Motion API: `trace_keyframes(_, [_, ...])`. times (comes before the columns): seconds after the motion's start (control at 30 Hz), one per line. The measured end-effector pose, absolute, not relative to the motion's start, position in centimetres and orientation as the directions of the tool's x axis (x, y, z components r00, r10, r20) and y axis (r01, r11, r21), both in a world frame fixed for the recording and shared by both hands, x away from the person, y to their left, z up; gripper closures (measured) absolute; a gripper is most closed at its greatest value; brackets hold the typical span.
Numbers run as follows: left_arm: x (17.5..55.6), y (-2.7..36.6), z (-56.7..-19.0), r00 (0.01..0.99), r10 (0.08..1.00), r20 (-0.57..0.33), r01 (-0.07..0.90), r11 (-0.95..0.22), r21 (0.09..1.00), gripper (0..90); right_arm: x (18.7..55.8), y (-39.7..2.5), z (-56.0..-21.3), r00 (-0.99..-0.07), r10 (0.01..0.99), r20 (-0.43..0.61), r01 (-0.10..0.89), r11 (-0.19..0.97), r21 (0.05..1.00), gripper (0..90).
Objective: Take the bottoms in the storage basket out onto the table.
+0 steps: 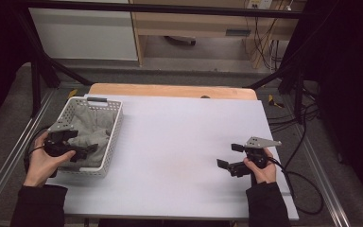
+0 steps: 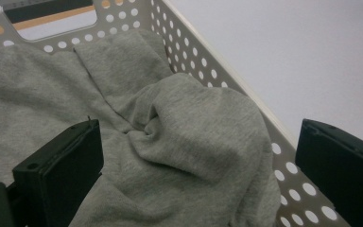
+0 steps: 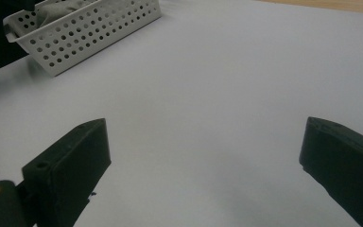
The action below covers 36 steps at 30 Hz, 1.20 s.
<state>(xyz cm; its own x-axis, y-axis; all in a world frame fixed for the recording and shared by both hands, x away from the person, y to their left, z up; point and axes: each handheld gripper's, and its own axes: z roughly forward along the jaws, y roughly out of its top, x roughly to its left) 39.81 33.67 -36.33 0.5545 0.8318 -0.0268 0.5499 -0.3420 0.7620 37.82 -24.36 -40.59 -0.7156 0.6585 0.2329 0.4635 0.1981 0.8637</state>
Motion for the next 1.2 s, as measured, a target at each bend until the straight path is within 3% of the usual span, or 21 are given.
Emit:
trace_keyframes(0.77, [40.8,33.8,-38.3,0.515,0.857,0.019,0.615,-0.386,0.688,2.9,37.8,-24.4,-40.5,-0.716,0.658,0.233,0.461,0.196,0.865,3.0])
trace_keyframes(1.2, [41.1,33.5,-39.3,0.502,0.865,-0.014,0.659,-0.372,0.653,5.4,37.8,-24.4,-40.5,-0.715,0.659,0.234,0.461,0.193,0.866,3.0])
